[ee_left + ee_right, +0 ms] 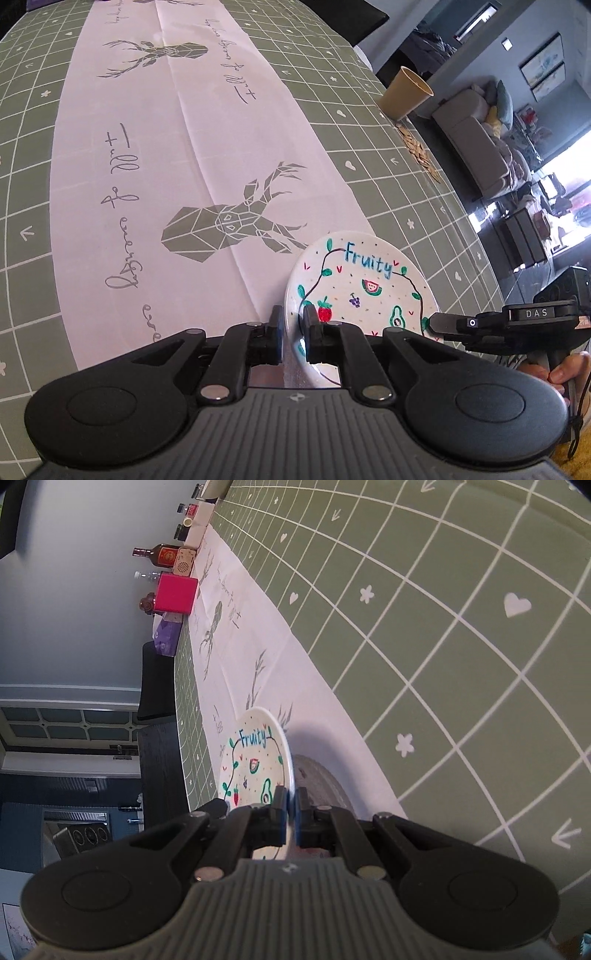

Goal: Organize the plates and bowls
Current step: 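Lift and carry the 'Fruity' plate with both grippers over the glass plate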

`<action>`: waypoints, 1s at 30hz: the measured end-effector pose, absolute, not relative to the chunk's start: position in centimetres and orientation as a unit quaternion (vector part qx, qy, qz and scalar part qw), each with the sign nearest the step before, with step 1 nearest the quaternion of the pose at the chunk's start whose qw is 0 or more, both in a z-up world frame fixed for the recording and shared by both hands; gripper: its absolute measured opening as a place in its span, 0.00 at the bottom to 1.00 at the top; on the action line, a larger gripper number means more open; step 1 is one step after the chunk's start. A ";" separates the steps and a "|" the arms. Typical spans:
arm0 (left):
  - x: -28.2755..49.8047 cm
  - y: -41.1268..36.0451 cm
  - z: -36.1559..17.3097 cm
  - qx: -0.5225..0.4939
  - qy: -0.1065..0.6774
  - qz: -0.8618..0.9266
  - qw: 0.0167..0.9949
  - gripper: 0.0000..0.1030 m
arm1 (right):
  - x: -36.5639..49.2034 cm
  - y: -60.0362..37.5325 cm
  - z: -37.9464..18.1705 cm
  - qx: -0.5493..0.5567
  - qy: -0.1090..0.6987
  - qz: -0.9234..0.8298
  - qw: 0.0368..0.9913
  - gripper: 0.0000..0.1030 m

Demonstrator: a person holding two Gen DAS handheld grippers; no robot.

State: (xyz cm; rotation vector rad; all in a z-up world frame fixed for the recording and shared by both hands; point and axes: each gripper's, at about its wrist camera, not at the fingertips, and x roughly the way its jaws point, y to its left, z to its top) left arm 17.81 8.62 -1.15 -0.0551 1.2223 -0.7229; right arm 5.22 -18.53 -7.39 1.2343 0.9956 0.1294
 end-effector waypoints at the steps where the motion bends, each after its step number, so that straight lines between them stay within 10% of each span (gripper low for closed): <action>1: 17.7 8.5 -1.3 -0.018 0.561 -0.337 0.756 0.11 | 4.9 -18.5 -7.5 0.554 0.450 0.059 0.698 0.02; 19: 14.9 4.9 -0.8 0.156 0.527 -0.342 0.763 0.15 | 4.3 -14.7 -5.6 0.389 0.510 0.095 0.761 0.08; 30: 14.1 3.9 -1.0 0.202 0.508 -0.352 0.760 0.19 | 4.2 -11.8 -2.4 0.302 0.518 0.076 0.796 0.40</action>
